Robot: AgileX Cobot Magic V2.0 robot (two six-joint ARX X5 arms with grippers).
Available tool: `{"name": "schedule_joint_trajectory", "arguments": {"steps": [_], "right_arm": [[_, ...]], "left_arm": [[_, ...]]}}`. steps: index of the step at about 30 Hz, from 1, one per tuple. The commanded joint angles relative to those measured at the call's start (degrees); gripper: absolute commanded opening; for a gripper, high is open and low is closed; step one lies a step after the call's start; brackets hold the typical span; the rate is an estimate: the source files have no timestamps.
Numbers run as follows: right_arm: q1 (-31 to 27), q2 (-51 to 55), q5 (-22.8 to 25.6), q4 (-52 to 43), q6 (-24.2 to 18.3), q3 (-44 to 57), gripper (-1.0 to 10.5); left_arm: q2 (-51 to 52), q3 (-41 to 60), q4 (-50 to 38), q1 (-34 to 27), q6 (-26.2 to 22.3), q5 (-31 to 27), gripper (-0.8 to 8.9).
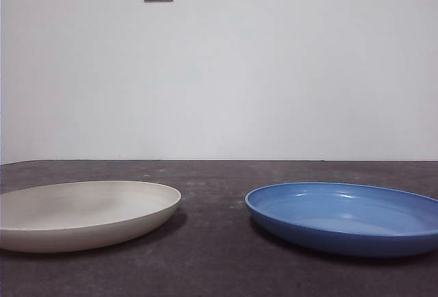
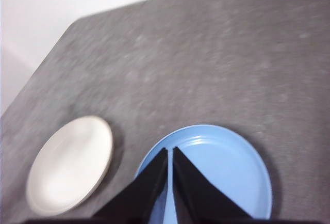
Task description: Pick up the white plate, put it on the blue plate, put it on desk
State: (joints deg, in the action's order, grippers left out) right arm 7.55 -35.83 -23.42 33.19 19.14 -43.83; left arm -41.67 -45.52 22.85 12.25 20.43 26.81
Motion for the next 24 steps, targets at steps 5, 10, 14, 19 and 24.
{"name": "schedule_joint_trajectory", "arguments": {"steps": [5,10,14,19,24], "right_arm": [[1.2,-6.9,-8.5,7.8,-11.2,-11.1,0.1],[2.6,-8.7,-11.1,12.2,-15.1,-14.8,0.1],[3.0,-8.5,-11.1,12.5,-15.8,-15.1,0.1],[3.0,-8.5,-11.1,12.5,-15.8,-15.1,0.1],[3.0,-8.6,-11.1,12.5,-15.3,-15.1,3.0]], "left_arm": [[-6.2,-9.9,12.8,1.1,-4.4,10.6,0.16],[-6.7,-13.0,16.6,1.8,-10.1,12.3,0.25],[-6.6,-13.9,16.6,2.0,-10.2,12.3,0.37],[-6.6,-14.0,16.9,2.0,-10.3,12.4,1.9],[-6.6,-14.0,17.0,2.0,-10.3,12.4,4.04]]}}
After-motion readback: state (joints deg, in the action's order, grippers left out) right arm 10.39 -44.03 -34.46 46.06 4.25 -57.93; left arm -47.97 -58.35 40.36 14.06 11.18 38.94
